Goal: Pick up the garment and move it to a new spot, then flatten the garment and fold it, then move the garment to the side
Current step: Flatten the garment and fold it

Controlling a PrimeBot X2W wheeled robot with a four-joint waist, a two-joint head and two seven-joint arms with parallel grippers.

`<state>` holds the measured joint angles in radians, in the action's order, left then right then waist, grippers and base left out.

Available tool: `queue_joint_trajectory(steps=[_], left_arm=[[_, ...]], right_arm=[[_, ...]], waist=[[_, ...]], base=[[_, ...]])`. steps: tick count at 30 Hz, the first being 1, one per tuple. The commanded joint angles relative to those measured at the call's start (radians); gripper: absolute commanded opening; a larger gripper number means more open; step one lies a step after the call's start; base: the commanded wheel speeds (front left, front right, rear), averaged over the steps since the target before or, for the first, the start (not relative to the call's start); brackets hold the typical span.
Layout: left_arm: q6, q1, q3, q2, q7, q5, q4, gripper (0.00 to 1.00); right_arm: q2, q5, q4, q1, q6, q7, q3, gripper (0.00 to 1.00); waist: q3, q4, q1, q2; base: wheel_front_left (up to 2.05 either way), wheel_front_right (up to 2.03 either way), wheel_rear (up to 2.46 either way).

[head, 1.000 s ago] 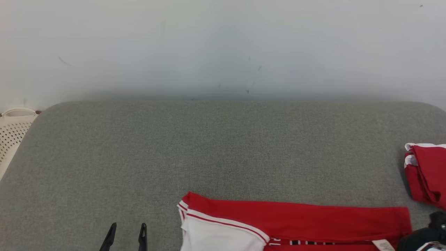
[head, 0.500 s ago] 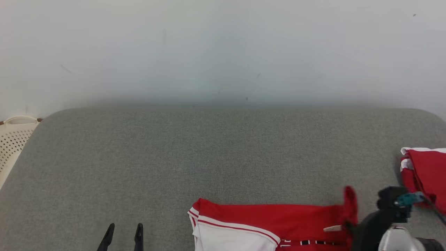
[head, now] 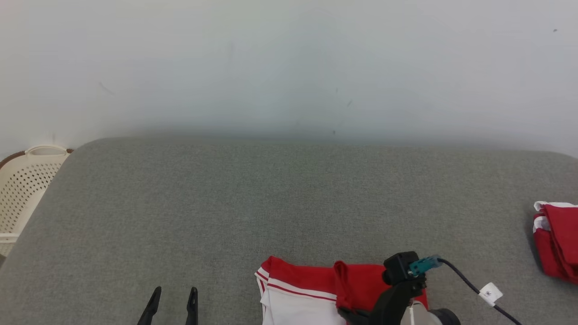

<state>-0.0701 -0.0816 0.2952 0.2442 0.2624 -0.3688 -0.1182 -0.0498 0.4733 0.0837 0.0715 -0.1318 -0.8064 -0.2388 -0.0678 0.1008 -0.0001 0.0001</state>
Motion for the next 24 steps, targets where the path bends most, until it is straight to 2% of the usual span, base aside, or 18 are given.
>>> queue_joint_trajectory(steps=[1, 5, 11, 18, 24], left_arm=[[0.008, -0.003, -0.004, -0.007, 0.003, 0.010, -0.002, 1.00], [0.024, -0.012, -0.016, -0.016, 0.003, 0.028, -0.009, 1.00], [0.114, 0.025, -0.083, -0.014, 0.003, 0.034, -0.079, 1.00], [0.177, 0.044, -0.148, -0.029, 0.003, 0.061, -0.134, 1.00], [0.202, 0.052, -0.186, -0.017, 0.003, 0.066, -0.171, 1.00]], right_arm=[[0.001, 0.035, 0.029, 0.016, 0.002, 0.025, -0.024, 0.00], [0.001, 0.094, 0.138, 0.071, 0.002, 0.117, -0.106, 0.00], [0.001, 0.154, 0.292, 0.156, 0.002, 0.231, -0.201, 0.00], [0.001, 0.252, 0.445, 0.237, 0.002, 0.333, -0.298, 0.00], [0.001, 0.336, 0.563, 0.293, 0.002, 0.419, -0.376, 0.00]], waist=[[-0.002, 0.014, 0.0001, -0.0001], [-0.004, 0.033, 0.0001, -0.0001], [-0.008, 0.053, 0.0001, -0.0001], [-0.016, 0.083, 0.0001, -0.0001], [-0.018, 0.107, 0.0001, -0.0001]], base=[[0.00, 0.00, 0.00], [0.00, 0.00, 0.00], [0.00, 0.00, 0.00], [0.00, 0.00, 0.00], [0.00, 0.00, 0.00]])
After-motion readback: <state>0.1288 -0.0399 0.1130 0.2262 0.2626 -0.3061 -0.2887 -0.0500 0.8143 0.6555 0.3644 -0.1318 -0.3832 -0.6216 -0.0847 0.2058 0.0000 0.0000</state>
